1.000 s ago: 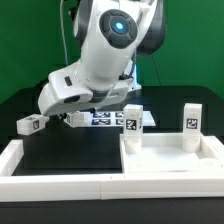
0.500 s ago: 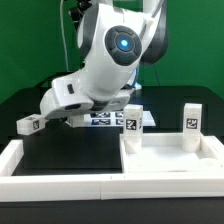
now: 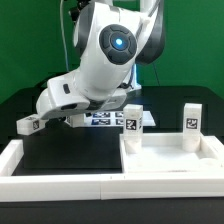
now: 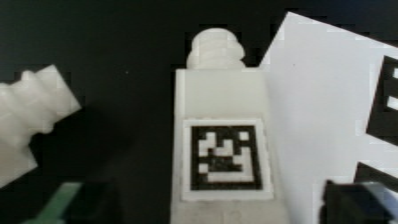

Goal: Assemble square table

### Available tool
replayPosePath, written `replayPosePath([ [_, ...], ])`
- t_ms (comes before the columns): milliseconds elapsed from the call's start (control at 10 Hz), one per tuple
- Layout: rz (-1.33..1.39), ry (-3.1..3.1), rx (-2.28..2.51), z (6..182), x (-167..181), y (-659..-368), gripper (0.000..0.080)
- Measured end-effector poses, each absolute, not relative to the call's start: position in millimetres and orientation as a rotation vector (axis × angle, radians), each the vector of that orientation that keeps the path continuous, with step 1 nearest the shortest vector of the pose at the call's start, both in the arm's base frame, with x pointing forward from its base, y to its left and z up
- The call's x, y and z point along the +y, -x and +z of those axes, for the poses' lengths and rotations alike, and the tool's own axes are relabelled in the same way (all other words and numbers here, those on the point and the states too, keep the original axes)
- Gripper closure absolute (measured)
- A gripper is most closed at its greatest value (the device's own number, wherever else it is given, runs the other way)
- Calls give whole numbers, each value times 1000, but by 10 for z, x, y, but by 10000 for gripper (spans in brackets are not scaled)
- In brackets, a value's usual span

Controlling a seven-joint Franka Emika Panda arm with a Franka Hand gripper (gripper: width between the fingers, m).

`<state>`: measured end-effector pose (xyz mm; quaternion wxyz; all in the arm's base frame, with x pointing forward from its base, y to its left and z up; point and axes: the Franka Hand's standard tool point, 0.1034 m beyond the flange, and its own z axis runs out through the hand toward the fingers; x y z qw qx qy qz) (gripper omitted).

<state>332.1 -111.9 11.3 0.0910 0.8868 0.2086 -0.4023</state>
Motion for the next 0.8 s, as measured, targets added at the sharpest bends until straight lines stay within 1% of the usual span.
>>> replayPosePath([
  [100,-1196,-2635,620,113,-1118,-3321,515],
  [800,-1195,-2635,620,114,-1118,-3321,512],
])
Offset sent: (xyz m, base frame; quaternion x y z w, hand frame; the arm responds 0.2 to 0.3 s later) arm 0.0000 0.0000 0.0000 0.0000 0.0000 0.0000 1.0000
